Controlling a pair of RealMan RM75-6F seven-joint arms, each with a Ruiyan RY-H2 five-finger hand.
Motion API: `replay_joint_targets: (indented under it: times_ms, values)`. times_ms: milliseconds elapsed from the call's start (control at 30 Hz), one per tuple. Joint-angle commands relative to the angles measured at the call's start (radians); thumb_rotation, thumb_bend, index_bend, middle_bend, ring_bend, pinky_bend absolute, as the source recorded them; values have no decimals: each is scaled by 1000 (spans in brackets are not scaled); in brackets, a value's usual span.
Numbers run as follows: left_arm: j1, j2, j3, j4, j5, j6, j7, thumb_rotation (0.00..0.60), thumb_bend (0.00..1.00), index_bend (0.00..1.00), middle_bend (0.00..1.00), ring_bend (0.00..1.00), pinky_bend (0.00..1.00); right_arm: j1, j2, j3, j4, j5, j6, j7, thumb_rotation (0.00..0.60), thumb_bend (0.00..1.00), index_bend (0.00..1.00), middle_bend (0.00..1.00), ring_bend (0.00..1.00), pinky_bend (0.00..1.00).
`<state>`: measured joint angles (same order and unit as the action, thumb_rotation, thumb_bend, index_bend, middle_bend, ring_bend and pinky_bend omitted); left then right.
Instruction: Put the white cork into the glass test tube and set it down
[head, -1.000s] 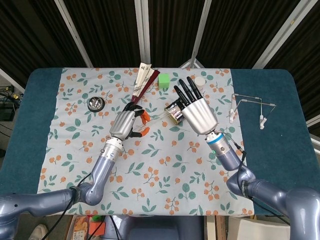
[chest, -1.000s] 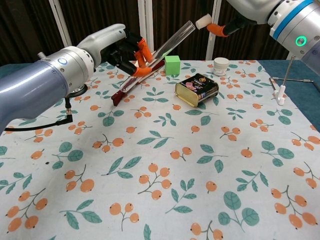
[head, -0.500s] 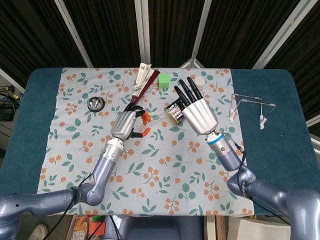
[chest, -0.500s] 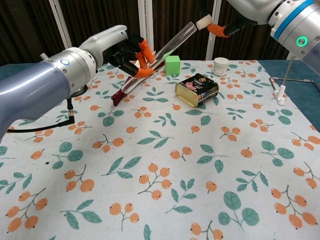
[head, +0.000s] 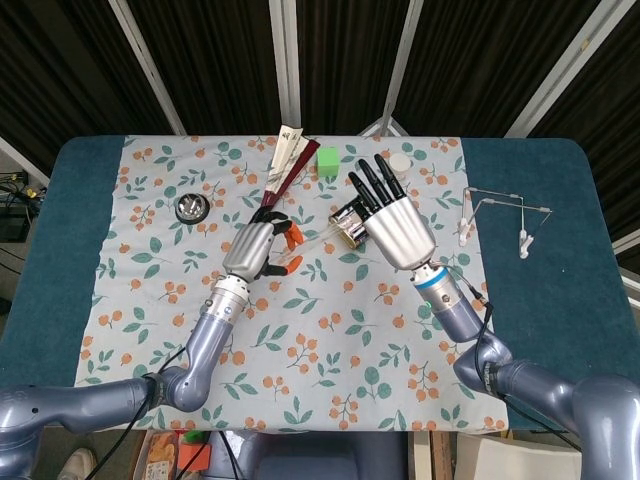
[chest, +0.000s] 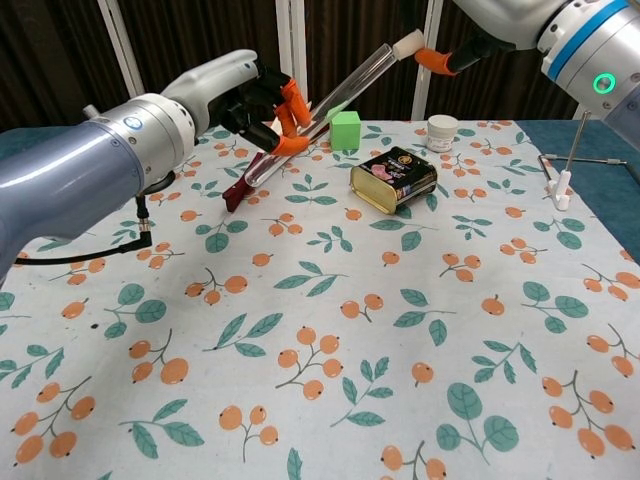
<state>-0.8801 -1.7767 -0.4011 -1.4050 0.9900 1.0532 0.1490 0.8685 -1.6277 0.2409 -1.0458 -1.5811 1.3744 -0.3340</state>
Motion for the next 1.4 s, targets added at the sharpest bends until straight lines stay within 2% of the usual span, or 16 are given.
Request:
replay_joint_targets:
  times_ms: [33,1400]
  values:
    - [0,1,3,-2,0,-1,2,600,582,619,667,210,84,1,0,0,0,0,0,1,600,430,662,231,0,0]
    - [-1,-15,3,-16,-17,17,18,600,581,619,668,212,84,-10,8,-5,-1,-1,1,8,600,430,662,231,0,0]
